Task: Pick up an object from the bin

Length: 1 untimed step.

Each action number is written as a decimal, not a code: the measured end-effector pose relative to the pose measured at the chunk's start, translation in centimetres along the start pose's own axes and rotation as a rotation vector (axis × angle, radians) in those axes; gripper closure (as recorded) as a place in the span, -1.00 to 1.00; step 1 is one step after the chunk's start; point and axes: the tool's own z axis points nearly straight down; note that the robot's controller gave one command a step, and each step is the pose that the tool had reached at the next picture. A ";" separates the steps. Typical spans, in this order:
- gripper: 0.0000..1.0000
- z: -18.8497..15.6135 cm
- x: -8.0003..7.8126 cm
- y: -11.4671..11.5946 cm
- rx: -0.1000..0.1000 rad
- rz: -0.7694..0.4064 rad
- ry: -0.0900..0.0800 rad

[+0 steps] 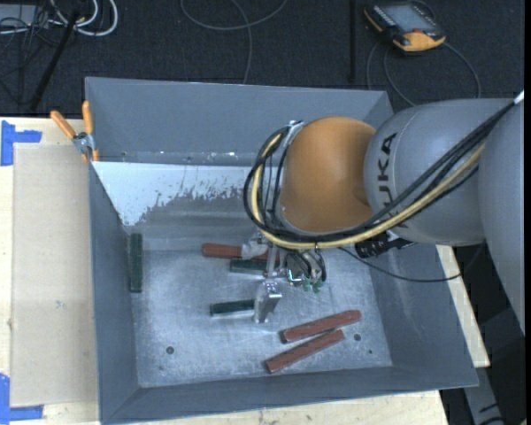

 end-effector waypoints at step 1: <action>-1.00 -0.4 -0.2 0.0 -0.001 0.002 -0.008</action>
Offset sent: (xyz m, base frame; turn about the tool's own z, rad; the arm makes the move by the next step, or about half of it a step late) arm -0.0096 -0.0047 -0.0785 0.0306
